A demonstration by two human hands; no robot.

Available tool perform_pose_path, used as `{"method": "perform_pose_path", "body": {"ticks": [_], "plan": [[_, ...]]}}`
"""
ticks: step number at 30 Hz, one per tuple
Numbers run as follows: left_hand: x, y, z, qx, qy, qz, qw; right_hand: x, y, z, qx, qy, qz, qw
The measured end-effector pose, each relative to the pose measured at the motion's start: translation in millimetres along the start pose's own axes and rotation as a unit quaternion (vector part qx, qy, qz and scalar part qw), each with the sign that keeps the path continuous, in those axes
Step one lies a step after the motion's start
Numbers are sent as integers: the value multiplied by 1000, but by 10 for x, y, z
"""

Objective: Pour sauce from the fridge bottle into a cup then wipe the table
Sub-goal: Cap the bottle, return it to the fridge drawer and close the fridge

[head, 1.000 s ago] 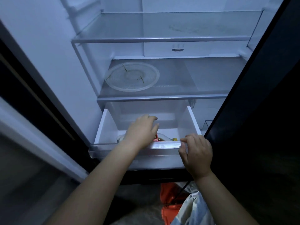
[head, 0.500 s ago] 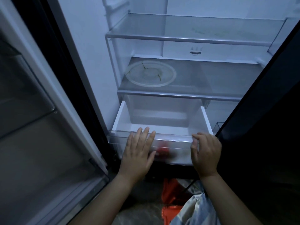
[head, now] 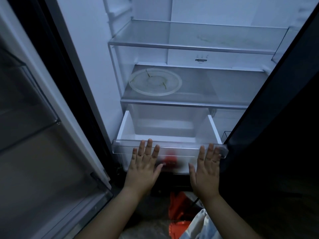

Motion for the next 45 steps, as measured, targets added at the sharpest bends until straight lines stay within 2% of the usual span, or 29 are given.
{"method": "perform_pose_path", "body": {"ticks": [14,26,30,45], "plan": [[572,-296,-213,-14,2,-13,1000,572,-257,66,18,-23,-42,999],[1005,-617,-379,-11,10,-45,999,1039,-521,114,-15,-37,-73,997],[1155,-751,-450,-13,40,-64,997,1204,-637,121,-16,-51,-98,994],[1184,-986,-498,-1,69,-132,989,1260,-836,149,-12,-49,-102,994]]}}
Point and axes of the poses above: each hand's wrist, its own x-axis towards the middle knuckle, its own y-axis out of the back of the hand, z = x × y, the point moved 8 cm from there along x, towards the middle knuckle, and after that the axes turned 1 degree about -y, right-handed, at the moved point
